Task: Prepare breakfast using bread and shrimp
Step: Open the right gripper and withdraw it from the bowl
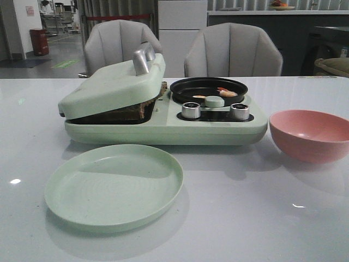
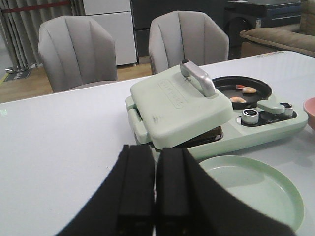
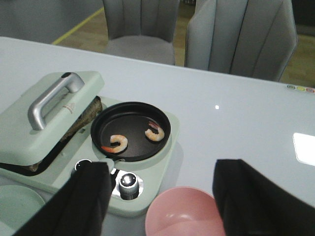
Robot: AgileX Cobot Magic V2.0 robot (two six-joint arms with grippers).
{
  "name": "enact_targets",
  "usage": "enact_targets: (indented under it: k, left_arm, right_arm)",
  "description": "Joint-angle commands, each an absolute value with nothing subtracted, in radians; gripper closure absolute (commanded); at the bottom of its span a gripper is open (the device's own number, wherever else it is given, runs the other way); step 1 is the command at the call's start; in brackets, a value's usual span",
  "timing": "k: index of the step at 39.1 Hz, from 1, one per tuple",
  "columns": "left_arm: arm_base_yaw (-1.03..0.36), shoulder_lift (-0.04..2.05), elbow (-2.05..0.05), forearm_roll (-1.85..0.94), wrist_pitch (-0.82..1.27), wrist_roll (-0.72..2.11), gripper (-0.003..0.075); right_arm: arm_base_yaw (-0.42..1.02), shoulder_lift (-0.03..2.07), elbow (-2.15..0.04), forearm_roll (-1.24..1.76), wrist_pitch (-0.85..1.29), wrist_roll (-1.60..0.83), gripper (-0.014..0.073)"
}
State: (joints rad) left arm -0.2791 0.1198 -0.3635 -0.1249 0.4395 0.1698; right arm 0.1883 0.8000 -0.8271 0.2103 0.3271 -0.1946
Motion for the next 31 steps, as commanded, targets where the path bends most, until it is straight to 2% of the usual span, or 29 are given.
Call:
enact_targets:
  k: [1, 20, 28, 31]
  left_arm:
    - [-0.283, 0.131, -0.391, -0.134, 0.357, 0.158, 0.0606]
    - [-0.283, 0.131, -0.391, -0.134, 0.357, 0.158, 0.0606]
    - [-0.283, 0.131, -0.391, -0.134, 0.357, 0.158, 0.0606]
    - [-0.283, 0.131, -0.391, -0.134, 0.357, 0.158, 0.0606]
  right_arm:
    - [0.210, 0.674, -0.742, 0.223, 0.165, -0.206, 0.0045]
    - [0.235, 0.010, -0.256, 0.232, 0.164, -0.206, 0.0045]
    - [0.235, -0.025, -0.215, 0.232, 0.140, -0.206, 0.0051]
    - [0.235, -0.013, -0.215, 0.212, 0.150, -0.206, 0.0106]
